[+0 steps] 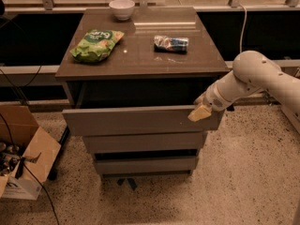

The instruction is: Open top drawer

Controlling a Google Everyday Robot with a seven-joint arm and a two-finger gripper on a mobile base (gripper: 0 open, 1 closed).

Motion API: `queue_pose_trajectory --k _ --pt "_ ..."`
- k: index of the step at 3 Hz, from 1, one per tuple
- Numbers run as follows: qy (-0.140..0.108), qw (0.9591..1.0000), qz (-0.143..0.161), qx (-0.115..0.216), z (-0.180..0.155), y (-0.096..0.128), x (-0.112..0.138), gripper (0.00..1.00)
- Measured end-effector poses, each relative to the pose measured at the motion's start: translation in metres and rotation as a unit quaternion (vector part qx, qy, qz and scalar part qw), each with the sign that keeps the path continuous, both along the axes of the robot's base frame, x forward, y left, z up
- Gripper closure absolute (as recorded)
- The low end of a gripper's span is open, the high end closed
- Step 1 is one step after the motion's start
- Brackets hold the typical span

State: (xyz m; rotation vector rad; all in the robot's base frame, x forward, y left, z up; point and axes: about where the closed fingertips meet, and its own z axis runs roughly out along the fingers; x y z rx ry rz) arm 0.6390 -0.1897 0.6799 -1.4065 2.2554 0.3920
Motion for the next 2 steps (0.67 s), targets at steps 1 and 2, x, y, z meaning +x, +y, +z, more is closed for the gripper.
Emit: queue_pose_trajectory --k 1,2 --pt "0.014 0.9999 -0.002 0.006 -0.0079 -0.0006 -0.0062 0.78" --pt "0.014 0.9999 -0.002 0.006 -0.0036 -0.0006 -0.0062 0.99"
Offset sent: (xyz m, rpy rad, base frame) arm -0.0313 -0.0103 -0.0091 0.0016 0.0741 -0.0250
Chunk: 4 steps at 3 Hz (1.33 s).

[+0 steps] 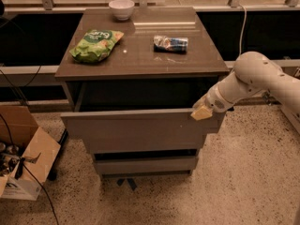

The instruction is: Open top drawer

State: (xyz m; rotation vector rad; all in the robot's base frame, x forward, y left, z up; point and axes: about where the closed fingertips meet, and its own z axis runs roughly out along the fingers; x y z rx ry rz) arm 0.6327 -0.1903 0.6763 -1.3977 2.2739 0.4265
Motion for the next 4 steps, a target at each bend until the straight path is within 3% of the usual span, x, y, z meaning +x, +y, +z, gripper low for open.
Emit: queue_pose_trajectory --k 2,3,4 --pt "0.007 0.9998 -0.013 -0.01 0.007 -0.008 -0.016 1.0" --pt "0.023 0.9989 -0.037 -0.017 0.006 -0.019 -0.045 0.81" --pt "0.023 0.9989 -0.037 -0.017 0.006 -0.018 -0.044 0.58"
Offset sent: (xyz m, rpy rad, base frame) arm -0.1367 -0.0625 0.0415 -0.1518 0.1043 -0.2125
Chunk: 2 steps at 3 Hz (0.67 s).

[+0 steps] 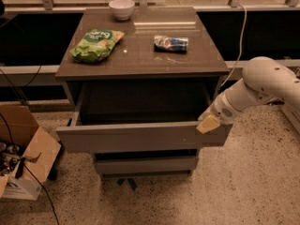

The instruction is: Open top drawer

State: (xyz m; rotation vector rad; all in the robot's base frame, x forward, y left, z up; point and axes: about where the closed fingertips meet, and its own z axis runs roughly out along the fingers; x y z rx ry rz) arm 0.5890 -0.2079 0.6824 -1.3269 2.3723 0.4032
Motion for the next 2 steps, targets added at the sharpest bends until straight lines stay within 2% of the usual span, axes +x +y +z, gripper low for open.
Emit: queue_pose_trajectory --k 1,2 --pt "0.017 0.9995 -0.028 0.001 -0.0031 -0.0066 -0.0287 0.27" --pt "0.017 0.9995 -0.028 0.001 -0.0031 -0.0066 -0.0288 0.04"
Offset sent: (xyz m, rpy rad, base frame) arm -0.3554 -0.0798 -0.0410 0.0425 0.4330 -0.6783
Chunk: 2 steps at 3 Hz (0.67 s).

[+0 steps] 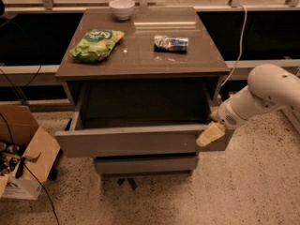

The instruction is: Open top drawer

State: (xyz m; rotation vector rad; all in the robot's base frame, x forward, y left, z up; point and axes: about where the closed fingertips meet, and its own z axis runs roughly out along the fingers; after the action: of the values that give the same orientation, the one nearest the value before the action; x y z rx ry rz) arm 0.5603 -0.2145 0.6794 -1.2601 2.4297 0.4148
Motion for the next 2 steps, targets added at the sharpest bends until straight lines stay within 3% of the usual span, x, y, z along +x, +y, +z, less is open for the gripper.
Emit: queue_pose_trajectory --k 1,2 --pt "0.022 0.9991 -0.034 0.008 -0.007 -0.007 -0.037 0.0" --pt "0.041 0.9981 -0.046 0.006 -0.017 -0.014 -0.058 0.0"
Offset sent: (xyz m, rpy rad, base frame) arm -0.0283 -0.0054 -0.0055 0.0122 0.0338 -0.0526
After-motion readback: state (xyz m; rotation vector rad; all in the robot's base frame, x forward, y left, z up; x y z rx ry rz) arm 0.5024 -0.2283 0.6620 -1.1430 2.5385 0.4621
